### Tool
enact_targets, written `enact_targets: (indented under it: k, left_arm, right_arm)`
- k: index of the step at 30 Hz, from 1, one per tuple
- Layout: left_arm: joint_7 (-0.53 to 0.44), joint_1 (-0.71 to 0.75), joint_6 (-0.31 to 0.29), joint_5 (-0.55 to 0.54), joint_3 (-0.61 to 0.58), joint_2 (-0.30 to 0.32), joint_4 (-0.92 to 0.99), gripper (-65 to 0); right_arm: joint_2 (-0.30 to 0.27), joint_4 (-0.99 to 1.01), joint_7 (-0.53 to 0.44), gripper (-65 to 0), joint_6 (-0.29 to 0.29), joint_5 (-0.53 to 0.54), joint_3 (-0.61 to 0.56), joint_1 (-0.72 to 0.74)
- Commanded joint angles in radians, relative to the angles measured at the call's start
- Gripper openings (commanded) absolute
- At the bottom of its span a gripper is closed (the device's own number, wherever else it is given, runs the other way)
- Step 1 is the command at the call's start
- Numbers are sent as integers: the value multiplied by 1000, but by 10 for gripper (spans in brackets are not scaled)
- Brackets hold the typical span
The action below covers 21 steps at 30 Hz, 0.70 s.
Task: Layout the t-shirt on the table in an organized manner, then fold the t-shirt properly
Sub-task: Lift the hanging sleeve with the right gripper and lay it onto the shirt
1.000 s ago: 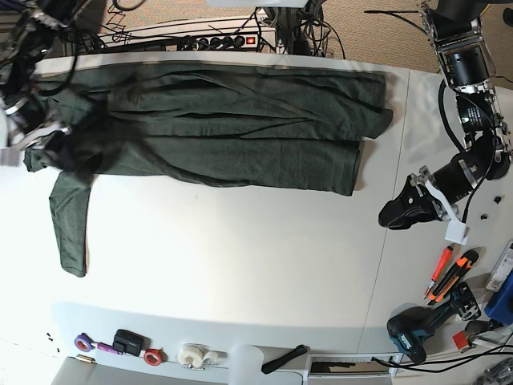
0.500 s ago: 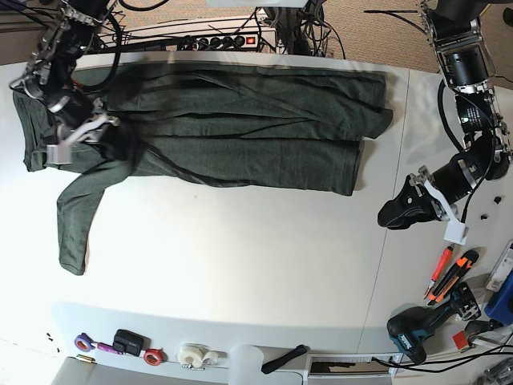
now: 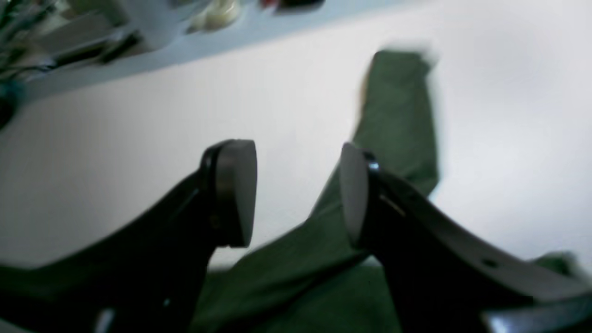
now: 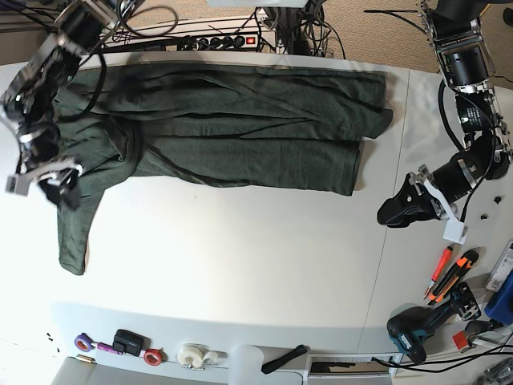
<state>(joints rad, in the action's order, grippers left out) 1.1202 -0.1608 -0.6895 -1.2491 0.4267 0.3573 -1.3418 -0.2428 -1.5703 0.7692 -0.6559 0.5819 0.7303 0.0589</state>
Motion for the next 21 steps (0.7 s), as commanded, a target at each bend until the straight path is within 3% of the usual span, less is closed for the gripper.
enact_targets:
  k: [1,6,10,15,21]
  left_arm:
    - [-21,-19,-9,-29,6,14,-15,-442]
    - [-21,-19,-9,-29,6,14,-15,-442]
    - [-21,-19,-9,-29,6,14,-15,-442]
    - [-21,-19,-9,-28,6,14,-15,-442]
    - [-21,-19,-9,-26,6,14,-15,-442]
  right_arm:
    - [-35,15,-51,-357,26,-15,-3,43]
    - [-128,307,-129,-357,37,-120,-54,190]
    - [-202,627,-271,-357,42,-178,-105,323]
    - [-256,923,-441,-357,126,-305,-124,473]
    - [-256,1075,-628,-358,256,-452,-124,531]
